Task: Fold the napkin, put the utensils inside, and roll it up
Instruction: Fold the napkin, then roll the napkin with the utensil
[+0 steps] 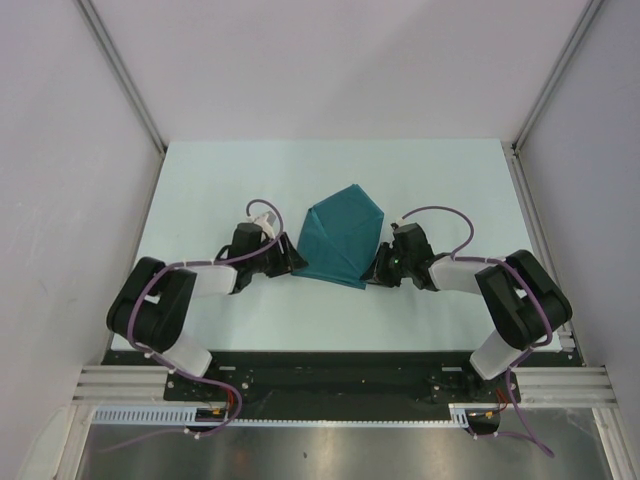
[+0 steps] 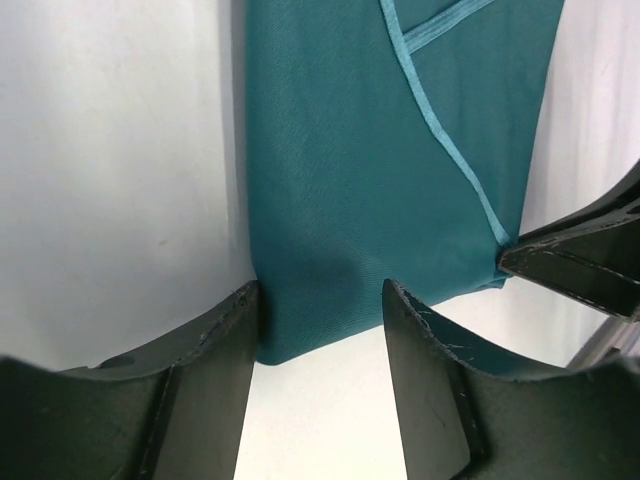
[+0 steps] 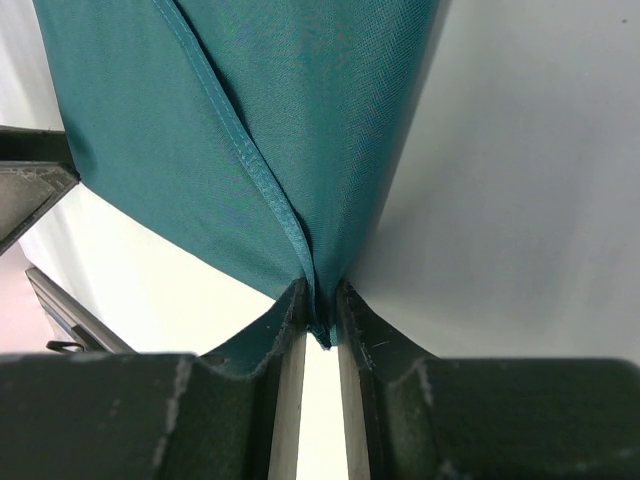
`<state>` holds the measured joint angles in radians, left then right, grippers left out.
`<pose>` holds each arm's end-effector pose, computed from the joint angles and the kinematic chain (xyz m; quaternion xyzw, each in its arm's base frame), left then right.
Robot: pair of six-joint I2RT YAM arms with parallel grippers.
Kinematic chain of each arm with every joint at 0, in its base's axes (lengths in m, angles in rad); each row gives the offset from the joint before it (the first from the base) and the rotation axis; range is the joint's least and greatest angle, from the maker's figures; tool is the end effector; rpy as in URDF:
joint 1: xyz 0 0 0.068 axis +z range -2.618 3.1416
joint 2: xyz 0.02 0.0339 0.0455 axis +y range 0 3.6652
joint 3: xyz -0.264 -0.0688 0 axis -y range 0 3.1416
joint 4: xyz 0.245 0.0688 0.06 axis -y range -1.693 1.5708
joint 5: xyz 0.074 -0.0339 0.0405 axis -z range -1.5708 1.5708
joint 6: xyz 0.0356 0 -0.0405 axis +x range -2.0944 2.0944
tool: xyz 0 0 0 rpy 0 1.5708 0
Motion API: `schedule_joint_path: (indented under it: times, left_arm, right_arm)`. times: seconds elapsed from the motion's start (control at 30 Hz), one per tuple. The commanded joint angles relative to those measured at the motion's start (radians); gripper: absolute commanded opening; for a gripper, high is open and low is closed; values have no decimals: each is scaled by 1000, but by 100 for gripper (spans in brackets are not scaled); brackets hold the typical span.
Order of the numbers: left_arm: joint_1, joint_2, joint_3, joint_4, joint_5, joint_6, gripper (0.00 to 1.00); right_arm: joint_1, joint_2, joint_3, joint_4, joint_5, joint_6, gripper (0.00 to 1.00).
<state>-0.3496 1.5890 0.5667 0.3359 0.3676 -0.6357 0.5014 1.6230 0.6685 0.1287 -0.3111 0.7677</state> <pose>0.2650 -0.1102 0.1317 -0.0493 0.8907 -0.3445 0.2926 0.2556 0.1525 0.1326 0.0663 0.9195 0.3294 0.2040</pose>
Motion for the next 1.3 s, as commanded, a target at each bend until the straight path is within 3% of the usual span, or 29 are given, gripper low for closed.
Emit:
schedule_joint_path:
  times: [0.0,0.2,0.4,0.63,0.73,0.77,0.83,0.87,0.97,1.27]
  left_arm:
    - [-15,-37,-39,-150,-122,45,59]
    - [-17,-29,-37,-147,-99,39,57]
    - [-20,5,-87,-37,-21,-16,45]
    - [-20,29,-61,-6,22,-41,16]
    - [-20,39,-34,-14,62,-38,3]
    - [-19,42,-30,-15,73,-38,0]
    - [-15,45,-13,-23,105,-39,0]
    - [-14,46,-7,-24,114,-39,0]
    - [3,48,10,-40,154,-45,0]
    - [40,31,33,-57,180,-48,0]
  right_arm:
    - [9,-17,-10,-47,32,-10,23]
    - [14,-17,-7,-47,32,-10,23]
    - [20,-26,-9,-60,46,-15,23]
    - [19,-83,-3,-89,78,-51,26]
    - [26,-142,20,-124,141,-134,35]
    - [32,-193,28,-161,164,-162,44]
    - [61,-238,49,-193,245,-263,56]
    - [106,-273,69,-196,272,-306,67]
    - [213,-296,83,-166,404,-441,82]
    - [494,-101,158,54,782,-648,88]
